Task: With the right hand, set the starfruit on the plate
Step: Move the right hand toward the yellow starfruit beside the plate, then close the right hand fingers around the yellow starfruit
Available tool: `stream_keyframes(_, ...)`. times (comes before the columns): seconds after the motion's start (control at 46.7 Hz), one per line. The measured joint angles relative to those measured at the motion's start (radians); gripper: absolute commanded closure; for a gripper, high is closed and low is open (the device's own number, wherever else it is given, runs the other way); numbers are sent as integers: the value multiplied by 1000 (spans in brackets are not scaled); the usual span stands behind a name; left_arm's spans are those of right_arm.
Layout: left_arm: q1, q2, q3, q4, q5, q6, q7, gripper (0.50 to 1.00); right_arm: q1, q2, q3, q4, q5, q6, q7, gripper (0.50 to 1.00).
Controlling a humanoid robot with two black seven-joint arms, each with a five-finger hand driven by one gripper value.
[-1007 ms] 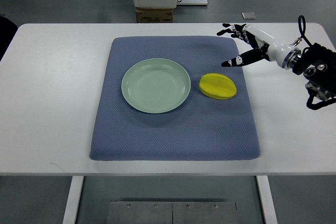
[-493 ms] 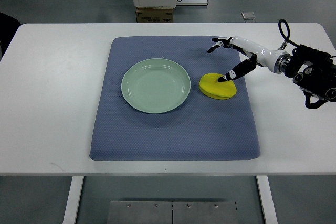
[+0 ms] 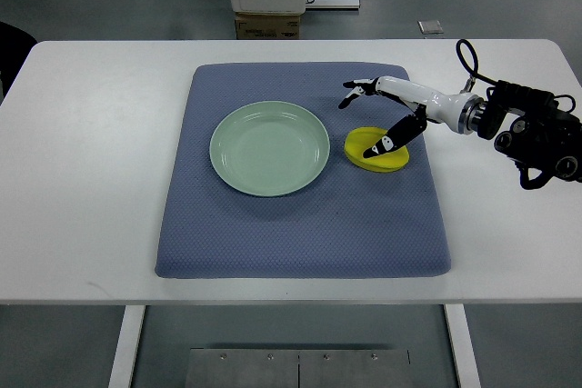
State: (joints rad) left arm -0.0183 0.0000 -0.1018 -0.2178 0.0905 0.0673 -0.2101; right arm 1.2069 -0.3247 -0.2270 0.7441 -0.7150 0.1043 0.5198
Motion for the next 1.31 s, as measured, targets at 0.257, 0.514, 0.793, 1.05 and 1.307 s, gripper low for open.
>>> stream_keyframes(0.257,0,0,0,0,0,0,0,500,-9,3,-19,-5,-15,-4,-6,500)
stream_keyframes(0.514,0,0,0,0,0,0,0,500,-13,3,-46,-11,-15,-40,-27,500)
stream_keyframes(0.793,0,0,0,0,0,0,0,500,-21,3,-46,-17,-15,-60,-49,500)
stream_keyframes(1.05,0,0,0,0,0,0,0,500,-36,4,-48,-17,-16,-65,-52,500)
stream_keyframes(1.307,0,0,0,0,0,0,0,500,-44,10,-51,-17,-21,-79,-52,500)
